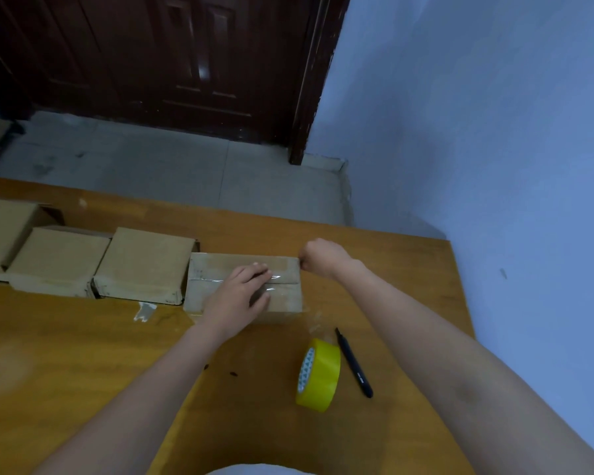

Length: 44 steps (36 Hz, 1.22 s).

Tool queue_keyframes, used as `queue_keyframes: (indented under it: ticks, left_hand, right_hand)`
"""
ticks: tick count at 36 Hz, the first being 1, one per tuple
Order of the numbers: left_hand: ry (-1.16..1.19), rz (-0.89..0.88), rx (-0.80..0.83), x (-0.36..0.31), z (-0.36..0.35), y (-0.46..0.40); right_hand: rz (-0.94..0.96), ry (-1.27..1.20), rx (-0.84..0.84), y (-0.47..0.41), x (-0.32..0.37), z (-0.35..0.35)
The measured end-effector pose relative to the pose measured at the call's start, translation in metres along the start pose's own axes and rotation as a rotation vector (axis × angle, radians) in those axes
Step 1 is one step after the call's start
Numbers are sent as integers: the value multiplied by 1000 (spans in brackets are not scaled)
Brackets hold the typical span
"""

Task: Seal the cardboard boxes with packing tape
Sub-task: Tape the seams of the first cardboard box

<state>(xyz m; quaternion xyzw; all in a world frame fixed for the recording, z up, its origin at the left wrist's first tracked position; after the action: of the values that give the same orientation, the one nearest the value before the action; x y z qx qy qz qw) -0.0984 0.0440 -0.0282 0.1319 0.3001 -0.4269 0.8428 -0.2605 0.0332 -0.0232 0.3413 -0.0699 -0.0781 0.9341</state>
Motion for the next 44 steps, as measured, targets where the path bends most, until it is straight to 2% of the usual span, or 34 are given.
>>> queue_keyframes:
  ticks: [3,6,11,14,16,17,19,21,26,29,34,44]
  left_hand:
    - [-19,-10,-8,-2,0,0]
    - [-42,-11,-5,-3,-1,0]
    - [-52,-12,-13,-4,0,-1]
    - [-49,-13,-10,-4,0,-2]
    - [-43,-25,-14,-4,0,-3]
    - [-36,-22,-10,-3,-1,-3]
    - [-18,-9,1,0,-2,-2]
    - [-15,-12,-1,-1,-2,-1]
    - [-11,4,13,-2,-1,-1]
    - [-2,12,19,-3,-1,-2]
    - [11,5,26,-2,-1,-2]
    - [9,28,72,-6,1,-1]
  right_hand:
    - [-28,-88,-9,2,-4,-7]
    - [-51,-322,32,4,-10,-20]
    - [-50,-932,114,26,-12,-49]
    - [17,-1386,294,47,3,-71]
    - [58,-1507,367,61,16,-76]
    - [24,-1475,329,64,13,-77]
    - [-84,-1275,119,68,-10,-75]
    - [-88,-1095,-62,73,-28,-70]
    - [0,-498,-37,82,-14,-84]
    - [1,-224,-106,80,8,-88]
    - [-33,-65,-264,82,20,-80]
    - [48,63,-299,75,25,-72]
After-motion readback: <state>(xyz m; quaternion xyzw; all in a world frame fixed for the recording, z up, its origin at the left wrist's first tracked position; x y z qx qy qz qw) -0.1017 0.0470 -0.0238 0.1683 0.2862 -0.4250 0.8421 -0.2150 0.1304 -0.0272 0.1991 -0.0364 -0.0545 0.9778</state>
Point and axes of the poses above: each hand's wrist, its own y-axis away from the middle knuckle, its own z-axis out of the back of the hand, x = y × z, the point moved 9 cm from there along -y, towards the middle knuckle, and after that the axes turned 11 degrees about x, right-handed, at the moved point
